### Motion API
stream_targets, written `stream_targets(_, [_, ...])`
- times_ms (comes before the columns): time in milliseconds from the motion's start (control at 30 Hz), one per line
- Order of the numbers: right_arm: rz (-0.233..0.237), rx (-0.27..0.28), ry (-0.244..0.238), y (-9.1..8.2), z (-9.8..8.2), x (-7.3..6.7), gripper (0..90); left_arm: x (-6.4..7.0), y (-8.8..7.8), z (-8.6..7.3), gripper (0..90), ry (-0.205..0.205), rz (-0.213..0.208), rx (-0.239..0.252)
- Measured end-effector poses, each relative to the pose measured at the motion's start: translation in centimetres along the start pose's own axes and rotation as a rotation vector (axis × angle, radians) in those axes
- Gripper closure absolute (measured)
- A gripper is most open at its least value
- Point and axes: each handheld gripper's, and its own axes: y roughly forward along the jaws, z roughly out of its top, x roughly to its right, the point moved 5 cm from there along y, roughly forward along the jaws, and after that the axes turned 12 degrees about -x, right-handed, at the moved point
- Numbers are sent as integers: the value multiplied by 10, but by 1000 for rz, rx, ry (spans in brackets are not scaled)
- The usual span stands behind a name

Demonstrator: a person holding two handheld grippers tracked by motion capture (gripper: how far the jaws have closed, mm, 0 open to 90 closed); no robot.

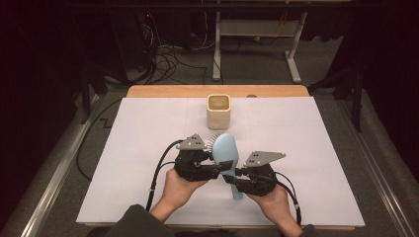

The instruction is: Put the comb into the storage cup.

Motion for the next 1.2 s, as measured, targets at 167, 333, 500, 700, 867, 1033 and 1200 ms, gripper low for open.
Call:
stream_targets(167, [11,18,9,-3,0,2,690,1,0,4,531,3,-8,1])
stream_targets(333, [26,26,23,-6,-1,4,657,0,0,5,531,0,-4,12])
stream_targets(500, [36,44,27,-7,-2,7,527,-5,-2,5,532,-10,3,14])
stream_targets(700, [-7,63,-11,-5,-3,6,404,-8,-5,5,531,-9,10,25])
stream_targets(867, [-36,74,-40,-6,-2,6,374,-10,-8,5,530,-14,13,28])
stream_targets(1033, [-65,104,-48,-9,-2,7,384,-13,-10,5,528,-22,19,29])
stream_targets(1200, [-67,118,-46,-13,-5,9,386,-15,-13,5,528,-29,22,37])
